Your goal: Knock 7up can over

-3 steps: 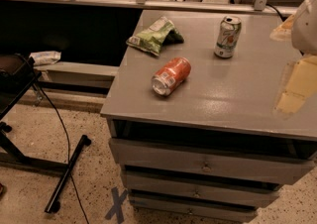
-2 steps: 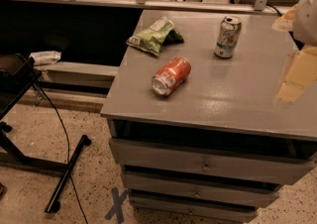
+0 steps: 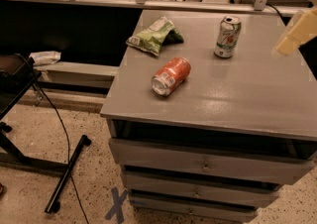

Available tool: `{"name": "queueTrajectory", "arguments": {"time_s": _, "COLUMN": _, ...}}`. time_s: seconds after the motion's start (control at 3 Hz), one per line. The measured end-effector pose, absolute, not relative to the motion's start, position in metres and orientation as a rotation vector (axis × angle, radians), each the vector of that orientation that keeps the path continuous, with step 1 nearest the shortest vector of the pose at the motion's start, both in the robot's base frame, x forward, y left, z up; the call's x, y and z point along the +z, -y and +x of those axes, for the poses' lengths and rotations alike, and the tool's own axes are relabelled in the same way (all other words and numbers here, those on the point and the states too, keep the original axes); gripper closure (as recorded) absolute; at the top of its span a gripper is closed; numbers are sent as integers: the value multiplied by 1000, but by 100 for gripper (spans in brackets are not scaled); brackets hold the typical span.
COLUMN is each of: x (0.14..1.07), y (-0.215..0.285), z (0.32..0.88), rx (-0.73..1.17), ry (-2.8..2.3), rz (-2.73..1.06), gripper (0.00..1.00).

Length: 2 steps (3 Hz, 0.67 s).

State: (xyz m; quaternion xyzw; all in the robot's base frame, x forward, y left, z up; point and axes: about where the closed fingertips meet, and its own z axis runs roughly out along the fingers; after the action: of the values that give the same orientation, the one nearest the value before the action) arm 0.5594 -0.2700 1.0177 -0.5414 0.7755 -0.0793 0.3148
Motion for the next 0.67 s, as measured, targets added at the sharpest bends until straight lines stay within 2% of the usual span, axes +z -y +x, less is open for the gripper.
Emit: {"name": "queueTrajectory", "arguments": {"time_s": 0.67, "x": 1022, "y": 285, "z": 654, "rx": 3, "ry": -1811, "rz": -1077, "gripper": 0}}
